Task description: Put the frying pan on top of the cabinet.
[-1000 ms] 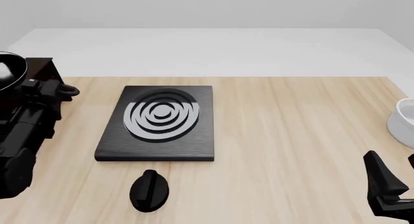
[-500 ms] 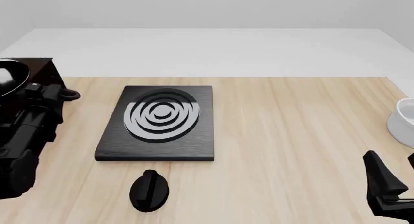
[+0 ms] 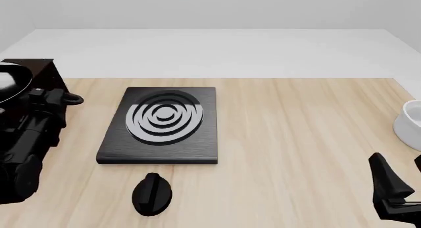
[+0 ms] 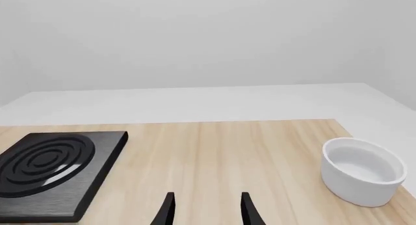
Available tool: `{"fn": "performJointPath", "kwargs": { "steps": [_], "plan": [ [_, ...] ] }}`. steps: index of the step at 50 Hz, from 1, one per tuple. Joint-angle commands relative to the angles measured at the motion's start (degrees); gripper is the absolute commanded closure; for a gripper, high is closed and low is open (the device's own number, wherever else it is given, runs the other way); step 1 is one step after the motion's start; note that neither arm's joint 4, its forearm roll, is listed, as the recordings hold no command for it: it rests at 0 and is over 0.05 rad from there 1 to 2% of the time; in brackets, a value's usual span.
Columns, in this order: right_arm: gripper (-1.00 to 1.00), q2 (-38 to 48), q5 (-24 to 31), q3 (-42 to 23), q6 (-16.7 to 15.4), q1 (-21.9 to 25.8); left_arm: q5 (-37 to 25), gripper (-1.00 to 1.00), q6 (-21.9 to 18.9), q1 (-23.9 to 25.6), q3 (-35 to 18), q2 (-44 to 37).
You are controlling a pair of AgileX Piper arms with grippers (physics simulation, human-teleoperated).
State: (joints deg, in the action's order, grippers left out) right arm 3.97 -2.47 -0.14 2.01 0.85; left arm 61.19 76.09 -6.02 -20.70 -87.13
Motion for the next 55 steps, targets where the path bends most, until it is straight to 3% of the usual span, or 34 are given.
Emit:
{"fn": "performJointPath", "kwargs": {
  "steps": [1, 27, 41, 49, 55],
  "plan": [
    [-1.0, 0.37, -0.27, -0.03, -0.07, -0.08, 2.17, -1.0, 0.61, 0.55, -0.12, -1.39],
    [-1.0, 0.54, -0.3, -0.06, -0.72, 0.29, 3.09, -1.0, -0.08, 0.12, 2.18, 2.39],
    [-1.0, 0.27, -0.07, -0.08, -0.74, 0.3, 0.91, -1.0, -1.27, 0.19, 8.08, 10.03],
    [-1.0, -0.12, 0.21, -0.05, -0.81, 0.24, -4.7, -1.0, -2.75, 0.88, 13.7, 21.0],
    [-1.0, 0.32, -0.17, -0.08, -0.97, 0.41, -17.38, -1.0, -4.76, 0.44, 18.63, 39.15]
  ]
}}
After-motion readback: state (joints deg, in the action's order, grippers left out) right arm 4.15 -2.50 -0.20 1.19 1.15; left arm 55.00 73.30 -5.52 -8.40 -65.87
